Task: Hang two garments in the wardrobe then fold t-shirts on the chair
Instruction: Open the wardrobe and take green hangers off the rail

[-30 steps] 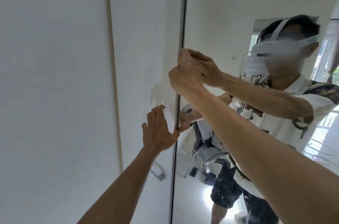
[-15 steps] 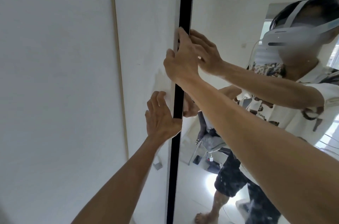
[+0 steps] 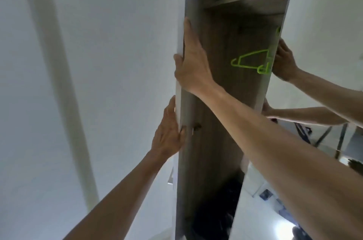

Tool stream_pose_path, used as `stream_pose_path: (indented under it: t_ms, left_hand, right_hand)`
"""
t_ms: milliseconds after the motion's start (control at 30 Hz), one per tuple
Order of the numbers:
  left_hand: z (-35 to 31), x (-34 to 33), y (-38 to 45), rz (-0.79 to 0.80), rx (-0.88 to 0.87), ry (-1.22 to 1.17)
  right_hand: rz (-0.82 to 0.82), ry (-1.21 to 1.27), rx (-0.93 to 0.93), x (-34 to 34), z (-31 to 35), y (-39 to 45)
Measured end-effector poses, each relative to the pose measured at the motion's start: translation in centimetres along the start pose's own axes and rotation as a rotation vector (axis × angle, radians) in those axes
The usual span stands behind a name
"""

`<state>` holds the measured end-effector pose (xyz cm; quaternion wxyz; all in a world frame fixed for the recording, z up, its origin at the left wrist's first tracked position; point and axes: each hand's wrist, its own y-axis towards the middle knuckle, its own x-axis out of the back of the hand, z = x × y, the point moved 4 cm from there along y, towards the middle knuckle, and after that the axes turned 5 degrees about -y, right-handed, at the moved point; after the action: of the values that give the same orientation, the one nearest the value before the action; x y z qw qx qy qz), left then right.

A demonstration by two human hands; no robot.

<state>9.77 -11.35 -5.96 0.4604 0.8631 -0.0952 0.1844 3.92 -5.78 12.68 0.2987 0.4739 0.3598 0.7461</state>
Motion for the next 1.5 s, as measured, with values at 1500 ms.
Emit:
stream_pose_path:
  t_ms: [1500]
  left_hand:
    - [22.3,16.4,16.5,0.064,0.117,0.370]
  right_hand:
    - [0.130,-0.318,0.078,-27.9,0.6,16.5]
